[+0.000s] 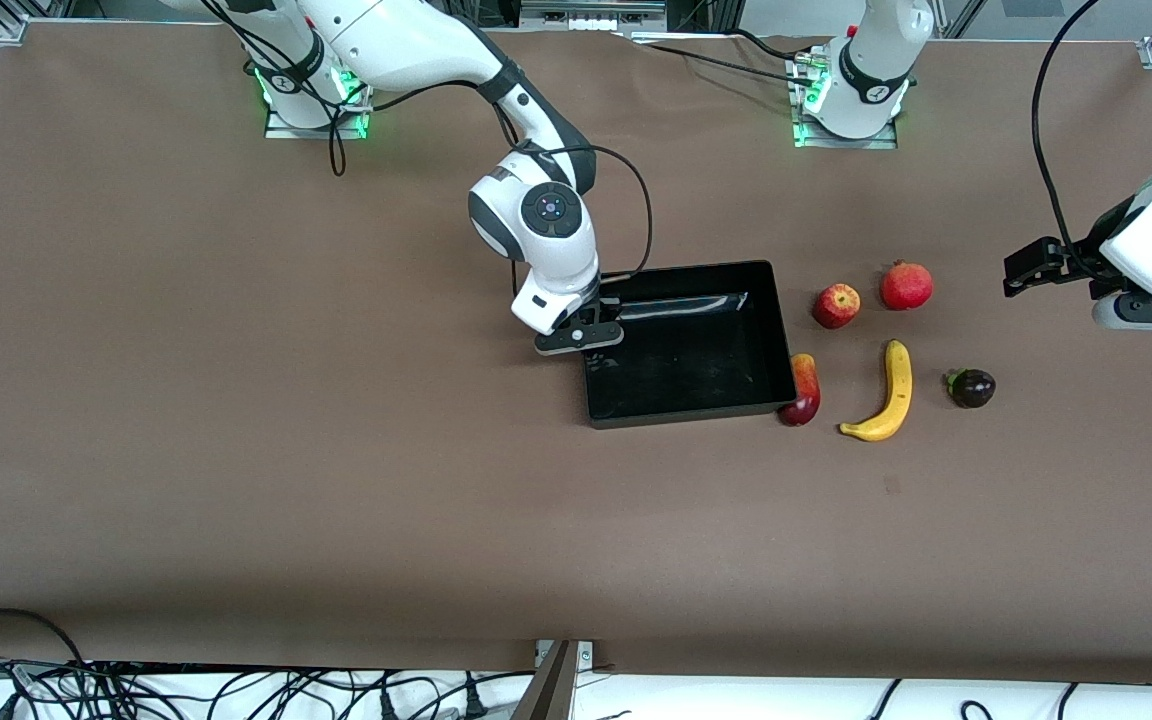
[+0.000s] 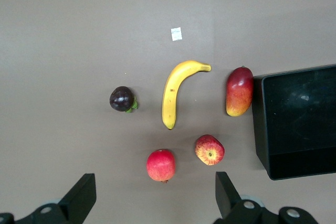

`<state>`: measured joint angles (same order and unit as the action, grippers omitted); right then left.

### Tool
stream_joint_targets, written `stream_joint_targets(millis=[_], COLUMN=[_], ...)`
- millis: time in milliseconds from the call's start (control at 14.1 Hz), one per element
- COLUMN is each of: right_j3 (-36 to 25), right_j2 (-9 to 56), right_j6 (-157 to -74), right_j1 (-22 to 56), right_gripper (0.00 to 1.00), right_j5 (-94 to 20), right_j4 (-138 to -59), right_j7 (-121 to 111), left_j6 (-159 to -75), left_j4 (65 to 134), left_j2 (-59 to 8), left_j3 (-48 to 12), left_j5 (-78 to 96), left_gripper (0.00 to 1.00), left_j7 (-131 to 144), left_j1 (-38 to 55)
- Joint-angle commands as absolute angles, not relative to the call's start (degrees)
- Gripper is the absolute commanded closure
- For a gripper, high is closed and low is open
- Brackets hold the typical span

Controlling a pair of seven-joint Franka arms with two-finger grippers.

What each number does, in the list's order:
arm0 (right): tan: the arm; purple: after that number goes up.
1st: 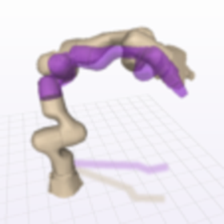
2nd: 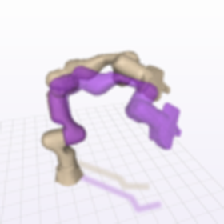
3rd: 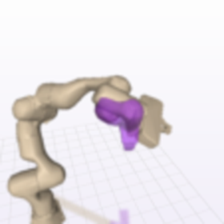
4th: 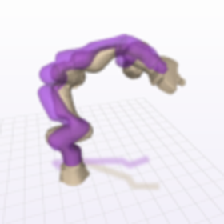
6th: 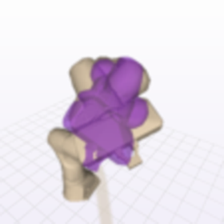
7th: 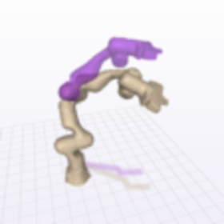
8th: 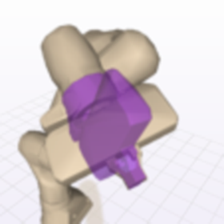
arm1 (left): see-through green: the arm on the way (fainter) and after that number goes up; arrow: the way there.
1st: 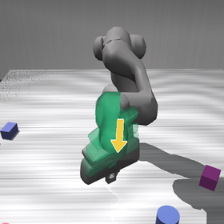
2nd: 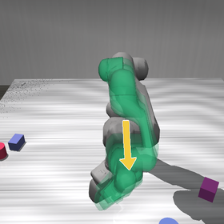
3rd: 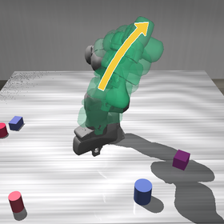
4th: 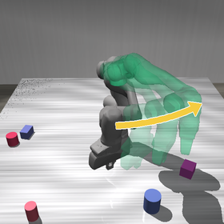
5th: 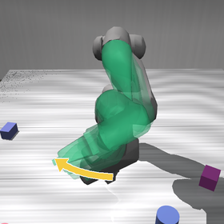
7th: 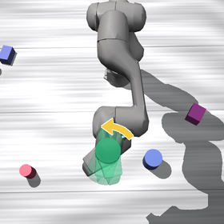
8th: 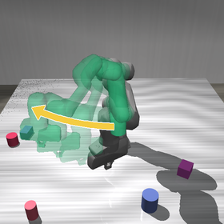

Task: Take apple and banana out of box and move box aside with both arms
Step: 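Reach the right gripper to the black tray's rim and grip it, then drag the empty tray with the right gripper away from the fruits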

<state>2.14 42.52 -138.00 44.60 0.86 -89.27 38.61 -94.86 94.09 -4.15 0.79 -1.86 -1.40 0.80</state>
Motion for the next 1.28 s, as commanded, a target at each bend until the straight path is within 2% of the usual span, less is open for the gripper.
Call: stream_joint_targets(millis=[0,213,356,569,1067,1209], right_j3=[1.32,-3.24,-6.06,-6.06,-7.38,-7.38], right_j2=[42.28,37.55,34.03,30.68,27.51,25.94], right_j6=[-136.07,-127.21,-121.75,-118.22,-112.59,-112.59], right_j1=[44.83,44.30,40.89,30.71,14.61,9.95], right_gripper=[1.00,1.00,1.00,1.00,1.00,1.00], right_j5=[2.20,1.68,0.45,-1.67,-1.93,-3.94], right_j4=[-88.86,-88.42,-88.42,-88.42,-89.38,-91.92], right_j7=[39.38,33.61,25.70,12.96,-4.81,-10.69], left_j6=[-94.22,-94.13,-94.13,-93.87,-93.87,-93.78], left_j4=[92.99,92.99,92.99,93.08,92.99,92.99], left_j2=[-4.22,-4.22,-4.22,-4.22,-4.13,-4.13], left_j3=[0.88,0.88,0.88,0.97,0.88,0.88], left_j5=[-0.53,-0.53,-0.53,-0.53,-0.62,-0.62], left_gripper=[0.00,0.00,0.00,0.00,0.00,0.00], left_j7=[-2.11,-2.02,-2.02,-2.02,-1.67,-1.93], left_j1=[0.79,0.79,0.79,0.70,0.79,0.70])
